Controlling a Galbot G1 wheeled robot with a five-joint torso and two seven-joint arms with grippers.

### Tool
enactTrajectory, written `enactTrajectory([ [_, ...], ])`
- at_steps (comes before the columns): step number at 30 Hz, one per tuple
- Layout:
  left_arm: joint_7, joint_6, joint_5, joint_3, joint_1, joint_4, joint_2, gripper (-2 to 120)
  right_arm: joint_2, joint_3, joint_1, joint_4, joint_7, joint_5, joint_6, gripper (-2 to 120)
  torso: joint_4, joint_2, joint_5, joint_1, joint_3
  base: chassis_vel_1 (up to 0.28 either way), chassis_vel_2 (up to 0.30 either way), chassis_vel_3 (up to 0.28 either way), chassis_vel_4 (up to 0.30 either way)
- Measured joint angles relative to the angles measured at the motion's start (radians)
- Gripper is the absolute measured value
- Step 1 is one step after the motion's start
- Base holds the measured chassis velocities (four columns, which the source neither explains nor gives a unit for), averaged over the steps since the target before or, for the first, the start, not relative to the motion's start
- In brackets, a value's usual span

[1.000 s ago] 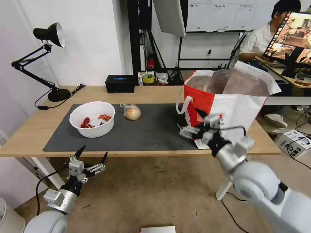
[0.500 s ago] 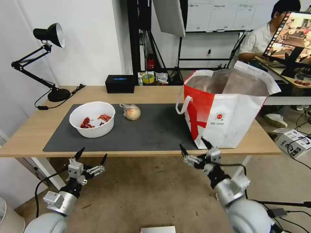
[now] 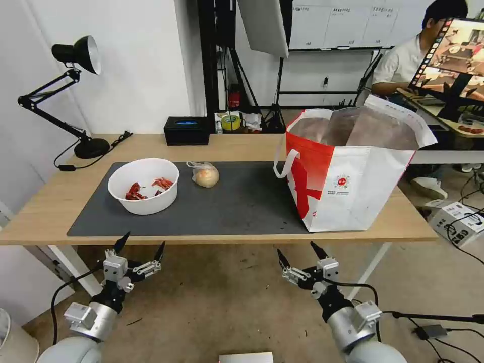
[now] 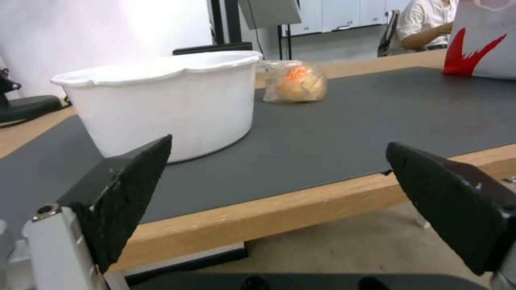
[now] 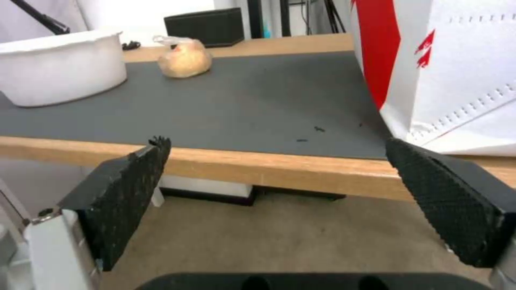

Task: Pick up the trash from the table and place it into the takeout bag.

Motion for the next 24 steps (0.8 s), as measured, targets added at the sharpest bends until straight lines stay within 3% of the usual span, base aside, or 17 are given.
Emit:
enactTrajectory([
  [13,0.002,-0.007,0.003,-0.005,0.016,-0.009,-0.002,100,-0.044,-0.043,0.091,0.008,0.002,0.04,-0.018,100,0.0,0.0,0.0001,0.0,0.0,0.0,0.0,0.0,0.0],
  [24,0.003,-0.004,0.006,-0.001,0.011,-0.01,0.002,100,-0.118,-0.235,0.409,-0.019,0.021,0.154,-0.124,100,-0.0001,0.0,0.0001,0.0,0.0,0.0,0.0,0.0,0.0],
])
